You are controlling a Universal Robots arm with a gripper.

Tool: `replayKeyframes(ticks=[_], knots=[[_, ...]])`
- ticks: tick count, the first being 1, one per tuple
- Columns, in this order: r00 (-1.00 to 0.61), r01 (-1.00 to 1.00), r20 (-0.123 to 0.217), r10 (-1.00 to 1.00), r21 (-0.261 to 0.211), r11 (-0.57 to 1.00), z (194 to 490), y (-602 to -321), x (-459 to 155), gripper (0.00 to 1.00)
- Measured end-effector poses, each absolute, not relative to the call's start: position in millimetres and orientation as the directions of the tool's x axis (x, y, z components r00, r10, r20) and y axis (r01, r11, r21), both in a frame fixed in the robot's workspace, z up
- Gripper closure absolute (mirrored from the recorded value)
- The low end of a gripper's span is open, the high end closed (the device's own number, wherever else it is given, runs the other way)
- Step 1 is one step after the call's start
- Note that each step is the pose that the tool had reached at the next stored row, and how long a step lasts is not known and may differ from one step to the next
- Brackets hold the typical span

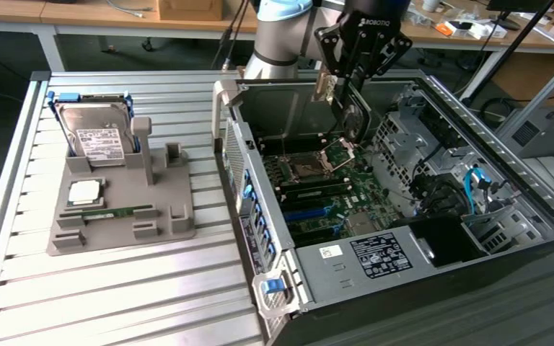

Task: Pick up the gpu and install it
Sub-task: 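Pick up the gpu and move the gpu toward the slot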

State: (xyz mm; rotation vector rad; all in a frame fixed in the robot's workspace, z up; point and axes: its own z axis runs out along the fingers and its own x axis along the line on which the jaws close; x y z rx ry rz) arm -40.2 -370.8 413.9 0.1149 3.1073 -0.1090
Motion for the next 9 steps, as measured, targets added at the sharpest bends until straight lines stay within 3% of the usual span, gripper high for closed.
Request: replayKeyframes(ticks=[9], knots=[[-0.997, 0.075, -0.033, 0.073, -0.069, 0.995, 412.4, -370.8, -39.9, 0.73]])
